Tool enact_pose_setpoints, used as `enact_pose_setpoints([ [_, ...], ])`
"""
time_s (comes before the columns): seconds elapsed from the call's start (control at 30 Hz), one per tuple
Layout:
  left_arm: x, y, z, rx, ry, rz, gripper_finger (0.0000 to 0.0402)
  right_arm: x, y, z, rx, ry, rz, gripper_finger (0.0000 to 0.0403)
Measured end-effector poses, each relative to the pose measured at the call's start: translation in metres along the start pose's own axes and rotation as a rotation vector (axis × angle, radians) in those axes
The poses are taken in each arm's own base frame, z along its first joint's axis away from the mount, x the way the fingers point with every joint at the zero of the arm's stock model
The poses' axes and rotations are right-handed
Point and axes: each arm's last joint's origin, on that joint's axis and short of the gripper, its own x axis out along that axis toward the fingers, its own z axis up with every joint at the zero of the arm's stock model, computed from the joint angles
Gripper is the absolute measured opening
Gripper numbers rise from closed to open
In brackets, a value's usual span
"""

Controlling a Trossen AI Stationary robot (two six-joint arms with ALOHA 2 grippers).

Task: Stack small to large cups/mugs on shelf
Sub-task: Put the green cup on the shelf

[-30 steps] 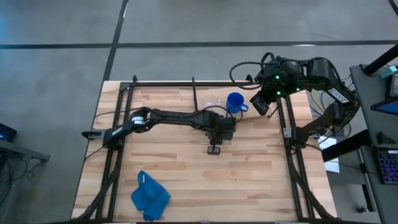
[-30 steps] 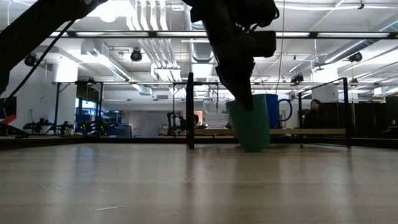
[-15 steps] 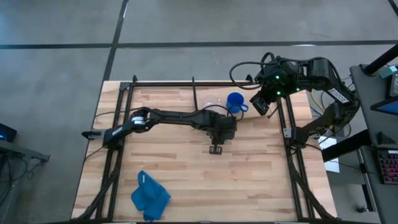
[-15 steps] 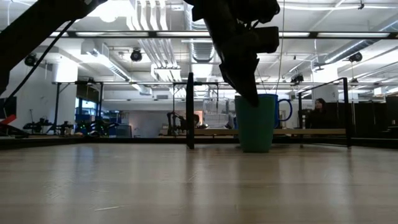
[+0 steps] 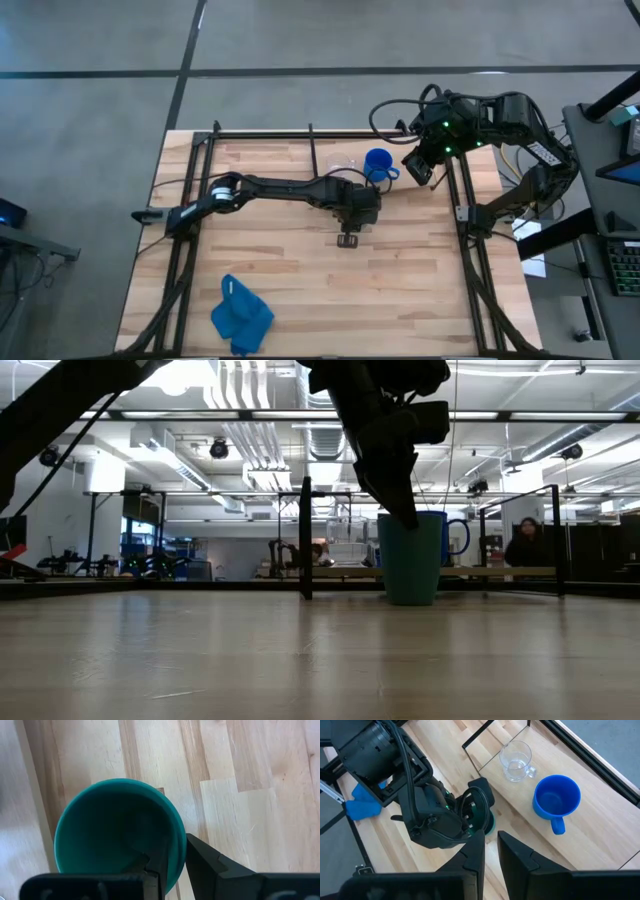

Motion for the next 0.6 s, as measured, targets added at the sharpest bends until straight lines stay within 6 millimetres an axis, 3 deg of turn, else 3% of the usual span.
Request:
enact_pose_setpoints([
  [0.17,-0.007,-0.001,0.005,-0.017,-0.027,0.004,0.0048,0.0,0.0,0.0,0.0,0.0,0.0,0.0047],
  [0.4,-0.034,0.0,0.01,-0.046,-0.083,0.014,0.0048,0.0,0.0,0.0,0.0,0.0,0.0,0.0047],
  [0.5,-0.052,-0.002,0.009,-0.046,-0.094,0.014,0.0048,0.0,0.0,0.0,0.0,0.0,0.0,0.0047],
  [0.6,-0.084,-0.006,0.006,-0.107,-0.113,0.007,0.0048,0.0,0.0,0.0,-0.005,0.0,0.0,0.0047],
])
